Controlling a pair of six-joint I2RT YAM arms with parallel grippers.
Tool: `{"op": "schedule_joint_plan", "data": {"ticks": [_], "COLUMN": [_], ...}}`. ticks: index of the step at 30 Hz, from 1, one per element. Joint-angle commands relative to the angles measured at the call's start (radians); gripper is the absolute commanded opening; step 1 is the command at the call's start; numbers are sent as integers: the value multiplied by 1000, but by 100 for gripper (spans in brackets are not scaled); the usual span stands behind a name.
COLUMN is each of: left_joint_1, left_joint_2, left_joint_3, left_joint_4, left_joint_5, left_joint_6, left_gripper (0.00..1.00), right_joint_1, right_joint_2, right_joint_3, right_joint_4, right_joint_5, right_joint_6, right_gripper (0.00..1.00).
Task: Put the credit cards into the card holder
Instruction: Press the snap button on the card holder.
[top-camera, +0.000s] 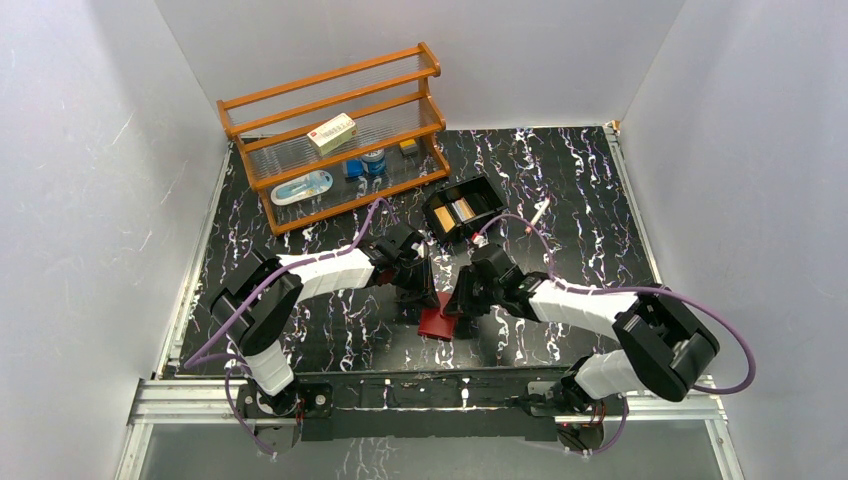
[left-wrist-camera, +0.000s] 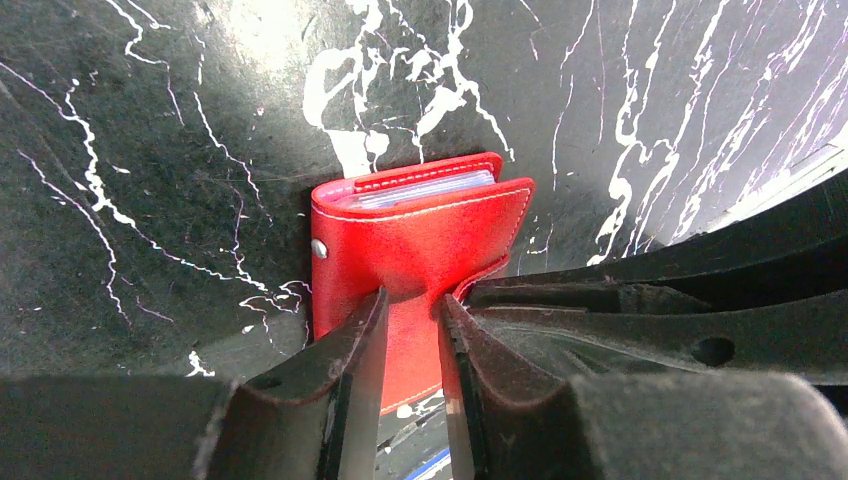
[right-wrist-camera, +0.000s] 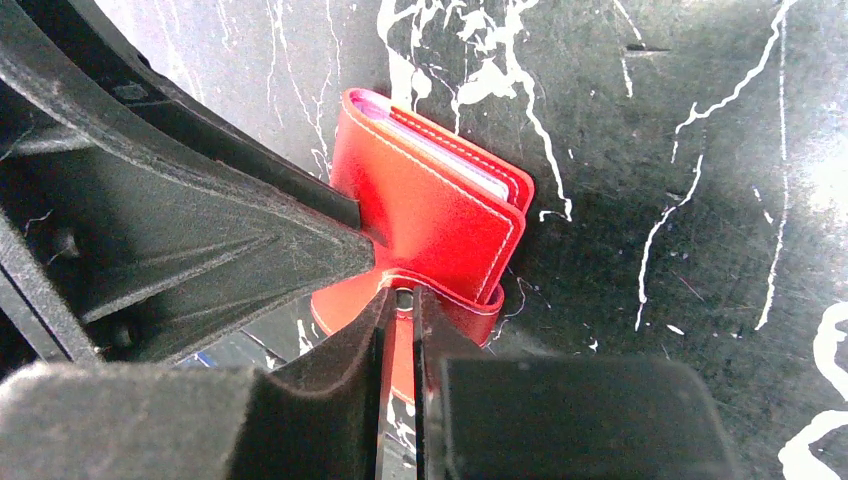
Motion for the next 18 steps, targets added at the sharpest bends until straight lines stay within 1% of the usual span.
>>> {"op": "schedule_joint_plan", "data": {"ticks": [1, 5, 15, 18], "left_joint_1": [-14, -14, -13, -14], "left_joint_2": [43, 39, 37, 32], "left_joint_3": [-13, -17, -50, -56], "left_joint_4": [-50, -47, -8, -3], "left_joint_5": [-5, -2, 28, 32], "left_joint_6": [1, -1, -28, -32], "left_gripper": [25, 25, 25, 25], "right_joint_1": [35, 66, 166, 179], "right_joint_2": [65, 105, 164, 184], "right_joint_3": [54, 80, 136, 129], "right_joint_4": [-85, -136, -251, -255], "right_joint_5": [65, 109, 248, 266], "right_joint_6": [-56, -64, -72, -68], "right_gripper": [19, 18, 3, 1]}}
